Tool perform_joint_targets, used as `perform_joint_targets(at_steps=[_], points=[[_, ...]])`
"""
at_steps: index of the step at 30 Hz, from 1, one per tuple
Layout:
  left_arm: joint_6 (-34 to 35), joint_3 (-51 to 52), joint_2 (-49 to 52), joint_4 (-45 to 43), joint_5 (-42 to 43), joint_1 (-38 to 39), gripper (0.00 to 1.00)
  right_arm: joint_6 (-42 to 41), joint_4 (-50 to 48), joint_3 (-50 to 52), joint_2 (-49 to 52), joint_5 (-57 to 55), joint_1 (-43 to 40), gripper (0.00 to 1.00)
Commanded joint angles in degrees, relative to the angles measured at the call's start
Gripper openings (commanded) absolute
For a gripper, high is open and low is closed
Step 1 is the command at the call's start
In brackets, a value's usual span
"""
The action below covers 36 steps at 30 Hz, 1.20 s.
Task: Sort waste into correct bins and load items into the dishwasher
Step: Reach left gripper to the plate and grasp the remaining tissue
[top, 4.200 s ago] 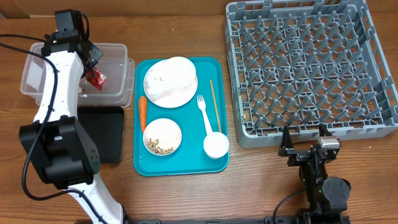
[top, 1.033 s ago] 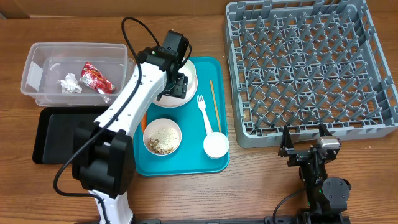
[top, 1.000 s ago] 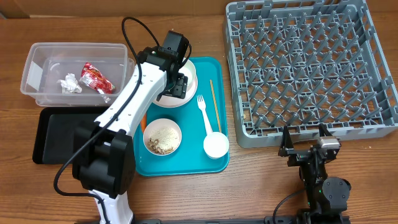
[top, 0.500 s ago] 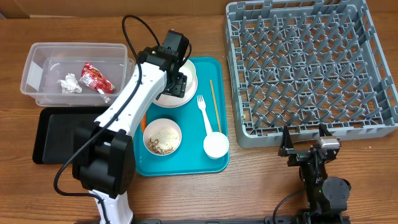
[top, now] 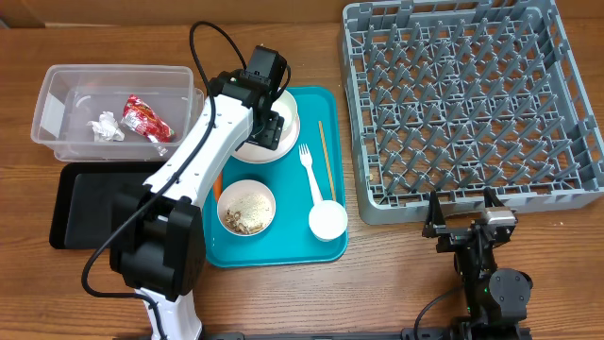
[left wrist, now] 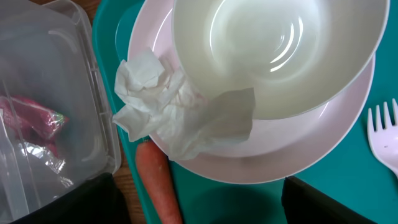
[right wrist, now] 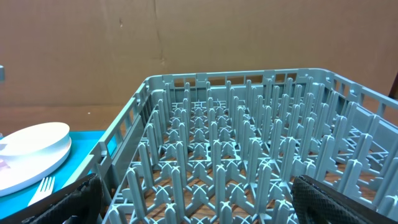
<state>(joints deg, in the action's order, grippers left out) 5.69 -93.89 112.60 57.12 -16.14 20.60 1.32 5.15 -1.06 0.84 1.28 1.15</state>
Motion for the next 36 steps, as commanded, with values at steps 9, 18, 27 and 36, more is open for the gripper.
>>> perform_joint_targets(at_steps=[9, 18, 27, 36], points=[[-3.41, 0.15, 0.66, -0.48, -2.43, -0.07, 0.86, 0.02, -0.44, 0.61, -0.66, 0.09, -0.26, 1.00], [-5.14, 4.87, 0.66, -5.05, -4.20, -0.11, 0.88, 0.02, -0.44, 0.61, -0.68, 0.09, -0.26, 1.00], [-7.28, 9.40, 0.66, -11.56, -4.22, -0.48, 0.89, 0.02, -0.44, 0.61, -0.68, 0.09, -0.26, 1.00], [-7.48, 14.14, 0.66, -16.04, -5.46, -2.03, 0.92, 0.02, -0.44, 0.61, -0.68, 0.09, -0.26, 1.00]])
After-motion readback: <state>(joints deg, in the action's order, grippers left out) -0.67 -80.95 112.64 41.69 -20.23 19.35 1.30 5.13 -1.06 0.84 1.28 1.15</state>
